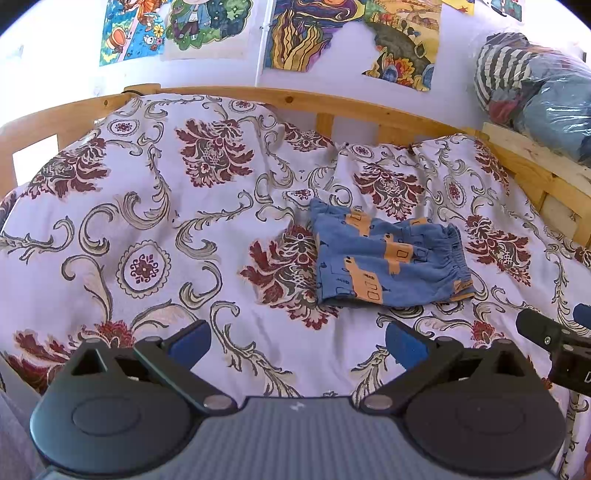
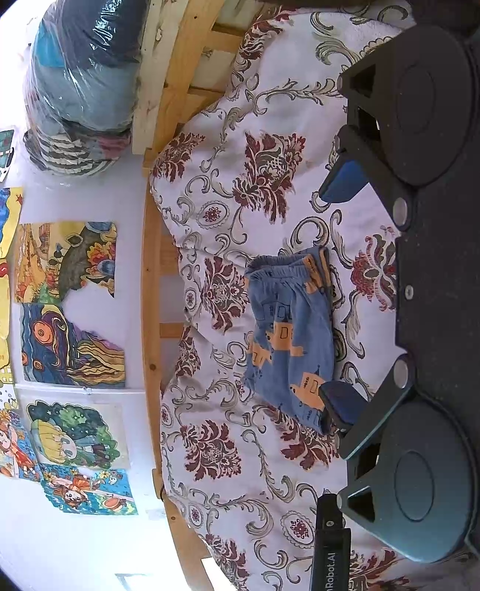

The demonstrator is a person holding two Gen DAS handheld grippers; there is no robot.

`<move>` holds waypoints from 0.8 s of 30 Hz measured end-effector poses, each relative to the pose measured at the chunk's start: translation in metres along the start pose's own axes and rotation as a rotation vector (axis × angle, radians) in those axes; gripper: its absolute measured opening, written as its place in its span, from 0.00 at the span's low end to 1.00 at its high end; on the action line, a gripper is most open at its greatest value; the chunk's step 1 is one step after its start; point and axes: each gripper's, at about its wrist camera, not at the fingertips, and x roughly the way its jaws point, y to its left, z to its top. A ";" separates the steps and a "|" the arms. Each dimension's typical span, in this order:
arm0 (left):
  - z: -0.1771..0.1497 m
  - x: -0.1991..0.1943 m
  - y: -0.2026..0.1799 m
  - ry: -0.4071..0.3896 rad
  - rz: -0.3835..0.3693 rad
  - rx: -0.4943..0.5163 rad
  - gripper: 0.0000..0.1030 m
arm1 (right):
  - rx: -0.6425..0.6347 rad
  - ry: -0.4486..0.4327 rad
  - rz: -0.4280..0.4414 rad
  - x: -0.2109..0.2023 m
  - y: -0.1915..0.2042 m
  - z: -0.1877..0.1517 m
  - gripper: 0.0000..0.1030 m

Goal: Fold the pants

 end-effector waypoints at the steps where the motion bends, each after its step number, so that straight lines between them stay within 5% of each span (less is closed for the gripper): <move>1: 0.000 0.000 0.000 0.001 0.001 -0.001 1.00 | 0.001 0.000 0.000 0.000 0.000 0.000 0.99; 24: -0.003 0.001 0.001 0.011 0.019 -0.005 1.00 | -0.002 0.005 0.001 0.002 0.000 0.000 0.99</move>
